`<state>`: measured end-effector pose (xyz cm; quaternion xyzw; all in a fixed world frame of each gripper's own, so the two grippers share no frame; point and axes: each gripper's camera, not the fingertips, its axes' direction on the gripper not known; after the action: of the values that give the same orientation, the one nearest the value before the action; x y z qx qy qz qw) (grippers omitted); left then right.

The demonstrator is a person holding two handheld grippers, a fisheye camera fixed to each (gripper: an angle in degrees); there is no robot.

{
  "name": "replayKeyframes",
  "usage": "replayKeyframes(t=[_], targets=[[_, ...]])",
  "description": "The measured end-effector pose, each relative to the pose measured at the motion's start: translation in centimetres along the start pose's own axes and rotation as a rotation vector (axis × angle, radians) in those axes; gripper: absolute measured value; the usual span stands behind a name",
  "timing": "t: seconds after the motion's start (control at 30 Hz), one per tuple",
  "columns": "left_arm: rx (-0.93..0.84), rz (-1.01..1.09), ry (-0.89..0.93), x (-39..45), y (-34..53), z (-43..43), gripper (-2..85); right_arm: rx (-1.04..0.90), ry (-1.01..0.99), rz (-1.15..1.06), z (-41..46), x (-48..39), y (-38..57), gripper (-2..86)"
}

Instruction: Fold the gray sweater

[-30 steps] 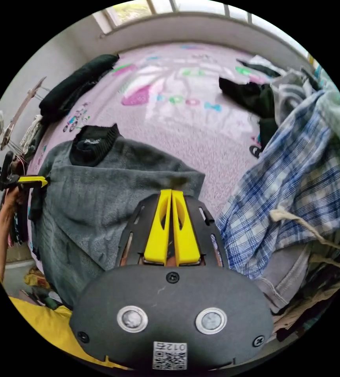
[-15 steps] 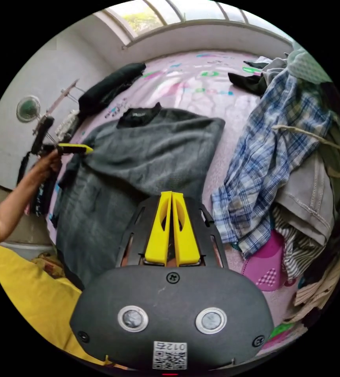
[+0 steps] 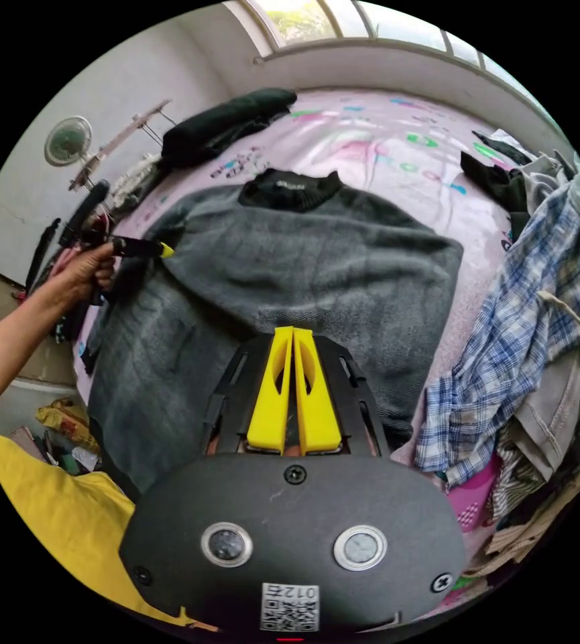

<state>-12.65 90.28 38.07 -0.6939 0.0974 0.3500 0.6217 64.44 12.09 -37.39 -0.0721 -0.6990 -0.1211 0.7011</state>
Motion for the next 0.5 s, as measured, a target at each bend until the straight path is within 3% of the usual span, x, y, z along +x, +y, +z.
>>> replayKeyframes(t=[0.03, 0.1, 0.23, 0.37, 0.5], targets=[[0.017, -0.012, 0.024, -0.4, 0.1, -0.1, 0.4, -0.075, 0.043, 0.002, 2.1, -0.8, -0.2, 0.0], [0.033, -0.075, 0.109, -2.5, 0.5, -0.9, 0.4, -0.044, 0.055, -0.004, 2.5, -1.8, 0.0, 0.0], [0.082, -0.060, 0.079, -2.9, 3.3, -4.4, 0.6, -0.097, 0.084, 0.002, 2.9, -4.5, -0.3, 0.0], [0.220, -0.078, 0.093, -4.9, 13.7, -10.8, 1.2, -0.059, 0.090, -0.133, 1.1, -10.7, 0.8, 0.0], [0.311, -0.353, 0.038, -13.0, 29.4, -14.8, 3.7, -0.049, 0.068, -0.201, 0.8, -17.0, 2.9, 0.0]])
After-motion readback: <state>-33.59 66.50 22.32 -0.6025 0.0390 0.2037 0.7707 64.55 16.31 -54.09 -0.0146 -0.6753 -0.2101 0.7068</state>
